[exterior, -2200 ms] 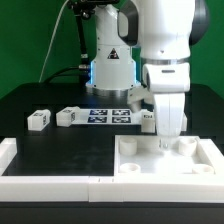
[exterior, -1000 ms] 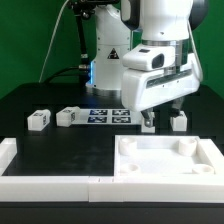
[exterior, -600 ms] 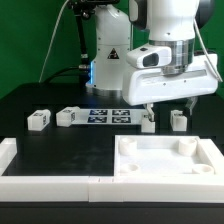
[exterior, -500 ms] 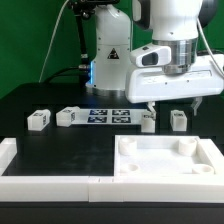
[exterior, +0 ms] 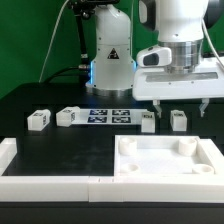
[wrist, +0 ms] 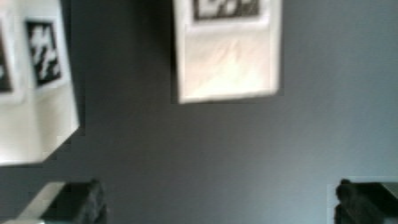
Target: Assemble one leg
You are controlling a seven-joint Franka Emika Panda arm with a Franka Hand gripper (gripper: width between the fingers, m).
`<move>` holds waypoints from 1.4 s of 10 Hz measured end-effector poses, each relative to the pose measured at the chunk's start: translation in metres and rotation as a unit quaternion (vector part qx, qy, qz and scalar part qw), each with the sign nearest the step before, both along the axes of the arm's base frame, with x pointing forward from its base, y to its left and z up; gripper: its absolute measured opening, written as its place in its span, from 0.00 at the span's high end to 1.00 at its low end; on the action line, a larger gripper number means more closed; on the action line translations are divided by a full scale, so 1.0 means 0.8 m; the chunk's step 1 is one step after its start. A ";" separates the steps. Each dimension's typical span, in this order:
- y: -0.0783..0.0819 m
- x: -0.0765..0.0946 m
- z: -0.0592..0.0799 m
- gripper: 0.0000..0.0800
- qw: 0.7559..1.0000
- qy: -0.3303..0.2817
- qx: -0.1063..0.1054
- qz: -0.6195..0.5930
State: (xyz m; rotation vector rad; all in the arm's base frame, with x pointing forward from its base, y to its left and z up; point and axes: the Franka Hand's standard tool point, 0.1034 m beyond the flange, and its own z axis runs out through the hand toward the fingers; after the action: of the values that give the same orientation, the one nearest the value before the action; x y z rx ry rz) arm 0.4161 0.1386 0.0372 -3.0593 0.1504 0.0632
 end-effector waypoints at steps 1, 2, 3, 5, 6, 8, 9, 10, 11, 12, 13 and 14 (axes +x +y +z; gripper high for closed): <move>-0.002 -0.002 0.002 0.19 1.000 0.011 0.000 0.024; -0.002 -0.002 0.004 0.19 1.000 0.013 -0.001 0.027; -0.004 -0.005 0.002 0.19 0.999 0.034 -0.003 0.028; -0.008 -0.010 0.004 0.19 0.991 0.126 -0.006 0.044; -0.008 -0.005 0.003 0.19 0.988 0.151 -0.005 0.045; -0.005 -0.011 0.004 0.19 0.967 0.246 -0.001 0.065; 0.000 -0.015 0.001 0.19 0.962 0.266 -0.001 0.070; 0.000 -0.030 0.004 0.19 0.944 0.320 -0.002 0.078; 0.002 -0.034 0.003 0.19 0.927 0.367 -0.001 0.082; 0.003 -0.035 -0.001 0.19 0.914 0.396 0.000 0.084; 0.002 -0.048 -0.003 0.19 0.888 0.452 -0.002 0.087; 0.003 -0.054 -0.011 0.19 0.864 0.495 -0.004 0.089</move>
Offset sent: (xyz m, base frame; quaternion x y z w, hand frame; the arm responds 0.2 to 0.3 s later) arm 0.0000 0.0000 0.0000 0.0000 -0.1790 0.0000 0.9838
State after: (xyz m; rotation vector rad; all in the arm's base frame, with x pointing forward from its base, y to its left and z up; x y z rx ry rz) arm 0.3731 0.1414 0.0284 -2.6863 -0.0854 1.6137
